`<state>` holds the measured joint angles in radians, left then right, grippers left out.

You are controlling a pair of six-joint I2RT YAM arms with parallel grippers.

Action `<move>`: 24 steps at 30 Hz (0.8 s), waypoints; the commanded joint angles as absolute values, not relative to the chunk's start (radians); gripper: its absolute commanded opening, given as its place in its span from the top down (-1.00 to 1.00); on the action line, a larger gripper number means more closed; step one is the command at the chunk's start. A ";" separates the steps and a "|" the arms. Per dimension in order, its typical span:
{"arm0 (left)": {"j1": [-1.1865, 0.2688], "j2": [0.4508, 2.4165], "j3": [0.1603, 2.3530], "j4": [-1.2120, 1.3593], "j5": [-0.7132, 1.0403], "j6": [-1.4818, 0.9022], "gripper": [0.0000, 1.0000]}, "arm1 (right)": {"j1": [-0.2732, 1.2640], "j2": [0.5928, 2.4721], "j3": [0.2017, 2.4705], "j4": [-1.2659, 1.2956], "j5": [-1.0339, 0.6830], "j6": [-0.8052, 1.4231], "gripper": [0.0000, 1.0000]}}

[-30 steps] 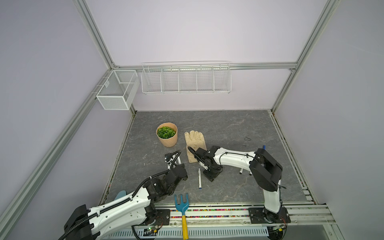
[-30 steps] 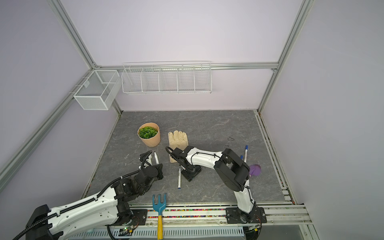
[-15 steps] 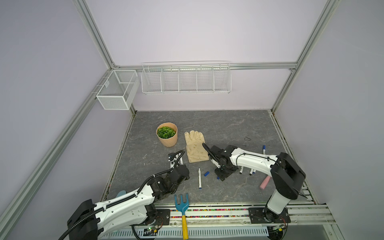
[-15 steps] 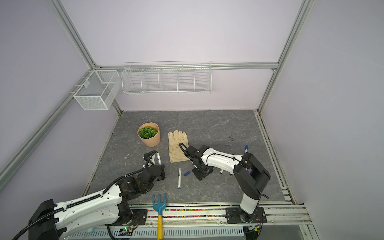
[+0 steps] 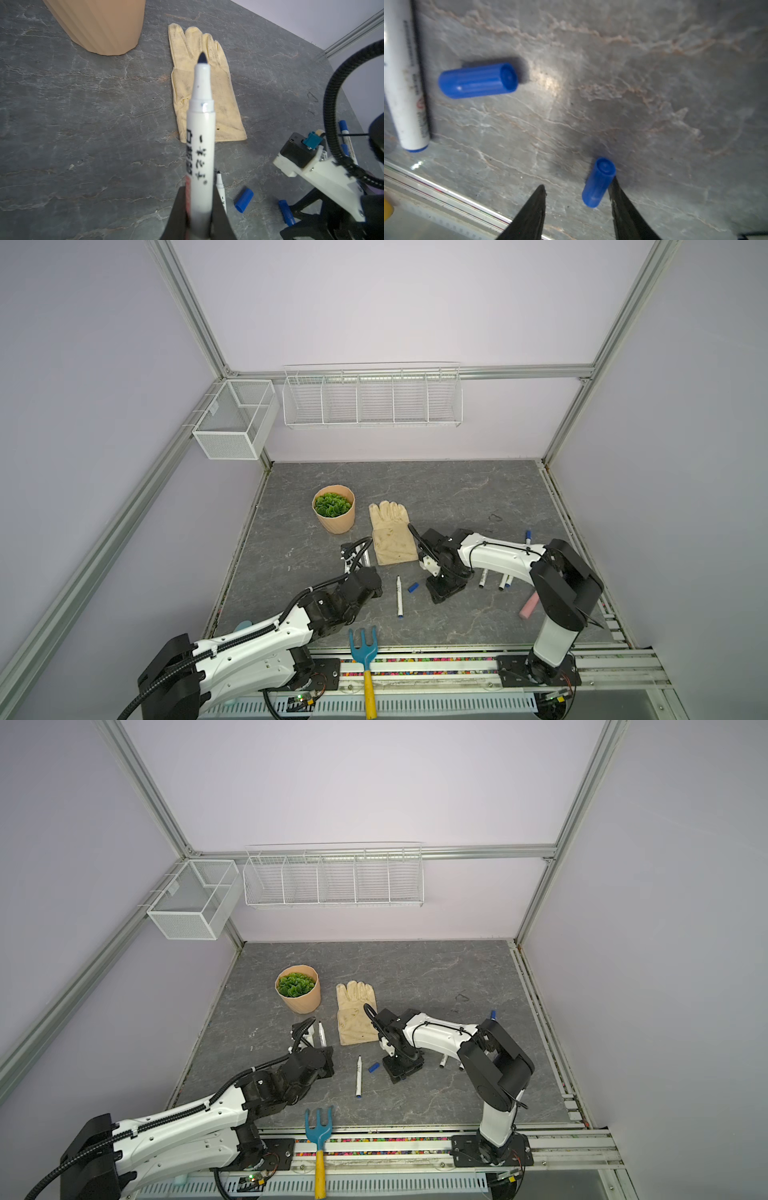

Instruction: Insert the pens into the pen caps

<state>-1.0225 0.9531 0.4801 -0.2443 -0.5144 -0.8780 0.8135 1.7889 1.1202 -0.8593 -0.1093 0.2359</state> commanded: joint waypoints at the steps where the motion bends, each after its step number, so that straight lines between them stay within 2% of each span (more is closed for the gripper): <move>1: -1.020 0.934 0.490 -0.245 -0.518 -0.883 1.00 | 0.810 1.811 1.130 -0.872 -0.106 0.247 -0.04; 5: -1.020 0.933 0.491 -0.250 -0.519 -0.885 1.00 | 0.810 1.842 1.148 -0.871 -0.073 0.250 0.02; 15: -1.020 0.942 0.495 -0.247 -0.496 -0.879 1.00 | 0.838 1.886 1.182 -0.852 0.075 0.273 0.32; 20: -1.020 0.943 0.498 -0.242 -0.480 -0.861 1.00 | 0.850 1.879 1.155 -0.819 0.088 0.287 0.64; 24: -1.020 0.964 0.503 -0.213 -0.413 -0.797 1.00 | 0.836 1.793 1.137 -0.773 0.065 0.271 0.86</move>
<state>-1.0225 0.9508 0.4801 -0.2390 -0.4625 -0.8509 0.8455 1.8355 1.1664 -0.8497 0.0662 0.2768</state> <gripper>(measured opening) 0.118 0.128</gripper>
